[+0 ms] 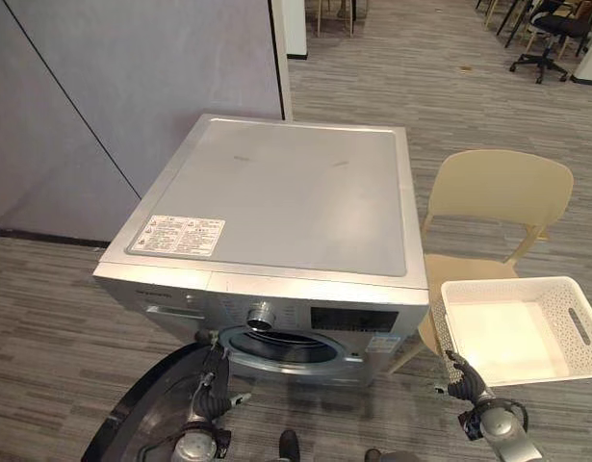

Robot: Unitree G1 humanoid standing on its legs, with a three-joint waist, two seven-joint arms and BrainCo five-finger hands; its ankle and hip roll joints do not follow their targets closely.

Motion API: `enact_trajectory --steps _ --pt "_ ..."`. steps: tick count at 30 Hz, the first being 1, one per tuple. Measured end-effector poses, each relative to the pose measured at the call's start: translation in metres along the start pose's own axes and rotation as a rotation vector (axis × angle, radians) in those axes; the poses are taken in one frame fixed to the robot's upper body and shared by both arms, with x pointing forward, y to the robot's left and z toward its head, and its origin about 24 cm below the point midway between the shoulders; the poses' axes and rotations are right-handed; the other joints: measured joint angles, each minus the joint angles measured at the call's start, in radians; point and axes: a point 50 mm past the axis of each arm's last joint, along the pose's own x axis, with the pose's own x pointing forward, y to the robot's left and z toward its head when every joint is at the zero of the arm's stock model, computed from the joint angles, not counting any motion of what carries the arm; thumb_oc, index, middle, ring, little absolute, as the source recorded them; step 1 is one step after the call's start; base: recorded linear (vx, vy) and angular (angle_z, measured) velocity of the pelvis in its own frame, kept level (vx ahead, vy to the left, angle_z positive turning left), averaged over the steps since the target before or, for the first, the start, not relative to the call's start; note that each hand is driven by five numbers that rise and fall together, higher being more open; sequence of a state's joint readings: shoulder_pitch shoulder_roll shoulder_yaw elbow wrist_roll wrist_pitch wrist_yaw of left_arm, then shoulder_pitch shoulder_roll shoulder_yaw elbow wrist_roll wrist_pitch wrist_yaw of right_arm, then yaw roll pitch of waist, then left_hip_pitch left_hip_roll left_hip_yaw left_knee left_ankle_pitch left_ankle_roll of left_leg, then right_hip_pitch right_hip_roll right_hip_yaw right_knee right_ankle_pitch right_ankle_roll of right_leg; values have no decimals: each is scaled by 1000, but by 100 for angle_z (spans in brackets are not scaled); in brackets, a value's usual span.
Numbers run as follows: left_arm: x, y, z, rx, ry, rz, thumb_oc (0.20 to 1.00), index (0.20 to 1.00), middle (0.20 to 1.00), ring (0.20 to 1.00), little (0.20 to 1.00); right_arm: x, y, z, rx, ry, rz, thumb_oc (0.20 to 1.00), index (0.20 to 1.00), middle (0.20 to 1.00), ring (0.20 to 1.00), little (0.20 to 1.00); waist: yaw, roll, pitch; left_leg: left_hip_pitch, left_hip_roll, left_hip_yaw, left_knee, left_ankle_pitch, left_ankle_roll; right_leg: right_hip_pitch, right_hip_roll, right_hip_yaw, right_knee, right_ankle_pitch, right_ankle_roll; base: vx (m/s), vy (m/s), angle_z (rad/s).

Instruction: Grab the laundry basket,head to the washer,open it,put in the laundry and shut it.

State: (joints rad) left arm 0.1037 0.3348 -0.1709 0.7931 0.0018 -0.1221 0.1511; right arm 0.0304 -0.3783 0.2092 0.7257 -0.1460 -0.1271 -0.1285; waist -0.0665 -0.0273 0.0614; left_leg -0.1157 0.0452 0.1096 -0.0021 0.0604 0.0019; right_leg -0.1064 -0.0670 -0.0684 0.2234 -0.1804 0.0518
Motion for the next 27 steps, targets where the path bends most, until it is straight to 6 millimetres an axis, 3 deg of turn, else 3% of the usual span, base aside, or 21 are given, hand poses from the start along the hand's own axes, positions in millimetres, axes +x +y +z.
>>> enact_trajectory --steps 1,3,5,6,7,9,10,12,13,14,15,16,17,18,19,21,22,24,25,27 --pt "1 0 3 6 -12 2 1000 1000 1000 1000 1000 3 0 4 -9 -10 0 1000 1000 1000 1000 1000 5 -10 11 -45 9 23 25 1 1 -66 8 22 42 37 15 -210 9 -62" --pt "3 4 8 28 -33 3 1000 1000 1000 1000 1000 10 -1 16 -24 -39 3 1000 1000 1000 1000 1000 32 1 12 -95 32 38 51 -16 -2 -159 23 54 100 66 59 -206 0 -73" --pt "11 8 25 25 -74 19 1000 1000 1000 1000 1000 11 -1 15 -26 -27 2 1000 1000 1000 1000 1000 23 -11 40 -148 19 26 89 -12 -3 -177 10 65 93 68 58 -229 1 -7" --pt "13 9 32 20 -94 25 1000 1000 1000 1000 1000 11 0 14 -28 -16 8 1000 1000 1000 1000 1000 30 -2 55 -162 38 30 81 8 26 -180 4 83 126 42 75 -65 -27 44" --pt "17 11 50 9 -158 35 1000 1000 1000 1000 1000 9 4 9 -29 2 18 1000 1000 1000 1000 1000 37 6 68 -160 42 1 85 4 30 -195 24 100 247 8 60 -105 -66 29" --pt "16 15 56 12 -187 44 1000 1000 1000 1000 1000 8 8 9 -22 2 28 1000 1000 1000 1000 1000 62 -12 73 -151 35 4 70 14 26 -153 13 108 245 -12 55 -238 -198 9" --pt "15 15 51 6 -170 50 1000 1000 1000 1000 1000 11 7 12 -25 -3 28 1000 1000 1000 1000 1000 94 -17 78 -158 39 19 54 50 13 -134 18 105 262 -63 58 -461 -360 0" --pt "13 16 54 -1 -191 64 1000 1000 1000 1000 1000 9 8 8 -57 1 46 1000 1000 1000 1000 1000 135 -32 76 -190 56 2 63 80 0 -117 20 36 307 -117 31 -480 -338 1" --pt "11 19 56 1 -206 78 1000 1000 1000 1000 1000 10 10 13 -47 -11 46 1000 1000 1000 1000 1000 167 -49 77 -219 66 4 67 107 -23 -98 31 27 210 -141 -2 -275 -212 -16" --pt "9 17 51 -5 -193 82 1000 1000 1000 1000 1000 13 8 18 -44 -25 36 1000 1000 1000 1000 1000 181 -35 84 -248 87 -15 69 122 -38 -92 72 34 145 -138 -48 -357 -210 -20" --pt "6 11 39 4 -151 64 1000 1000 1000 1000 1000 17 7 24 -42 -37 29 1000 1000 1000 1000 1000 192 -5 97 -266 122 -57 50 179 -6 -104 127 23 126 -94 -70 -357 -206 3" --pt "3 7 31 9 -129 52 1000 1000 1000 1000 1000 16 6 22 -42 -34 24 1000 1000 1000 1000 1000 194 14 104 -278 134 -81 49 226 -44 -115 159 16 153 -96 -79 -438 -176 42" --pt "4 6 34 7 -138 50 1000 1000 1000 1000 1000 15 3 20 -47 -30 12 1000 1000 1000 1000 1000 175 17 109 -305 136 -112 48 269 -88 -128 151 2 163 -102 -99 -316 -103 70" --pt "4 7 34 5 -138 56 1000 1000 1000 1000 1000 11 4 10 -47 5 10 1000 1000 1000 1000 1000 179 3 114 -317 113 -118 59 242 -111 -158 143 -33 184 -95 -167 -464 -135 61" --pt "4 7 33 5 -136 55 1000 1000 1000 1000 1000 8 5 4 -50 17 14 1000 1000 1000 1000 1000 185 -4 111 -316 93 -114 88 162 -94 -175 132 -49 188 -83 -176 -399 -85 76" --pt "5 10 39 8 -158 57 1000 1000 1000 1000 1000 2 7 -6 -47 45 17 1000 1000 1000 1000 1000 137 -16 114 -294 -18 -116 202 -2 -53 -188 77 -109 156 -45 -174 -290 -36 88" --pt "4 12 42 6 -173 63 1000 1000 1000 1000 1000 0 8 -8 -39 52 21 1000 1000 1000 1000 1000 123 -25 116 -263 -44 -114 207 -22 -46 -189 60 -113 131 -32 -168 -177 4 58" --pt "4 13 45 -6 -188 66 1000 1000 1000 1000 1000 -1 3 -9 -25 49 3 1000 1000 1000 1000 1000 104 -28 116 -148 -50 -100 172 -51 -36 -188 38 -101 94 17 -160 -74 24 18" --pt "4 13 46 -14 -190 65 1000 1000 1000 1000 1000 1 1 -6 -21 40 -4 1000 1000 1000 1000 1000 83 -32 117 -114 -51 -90 208 -141 -66 -176 23 -105 72 38 -161 2 39 1" --pt "3 13 48 -22 -201 65 1000 1000 1000 1000 1000 2 -4 -4 2 34 -30 1000 1000 1000 1000 1000 58 -12 111 -6 -36 -92 119 -144 -52 -113 31 -113 7 75 -138 -9 42 21"
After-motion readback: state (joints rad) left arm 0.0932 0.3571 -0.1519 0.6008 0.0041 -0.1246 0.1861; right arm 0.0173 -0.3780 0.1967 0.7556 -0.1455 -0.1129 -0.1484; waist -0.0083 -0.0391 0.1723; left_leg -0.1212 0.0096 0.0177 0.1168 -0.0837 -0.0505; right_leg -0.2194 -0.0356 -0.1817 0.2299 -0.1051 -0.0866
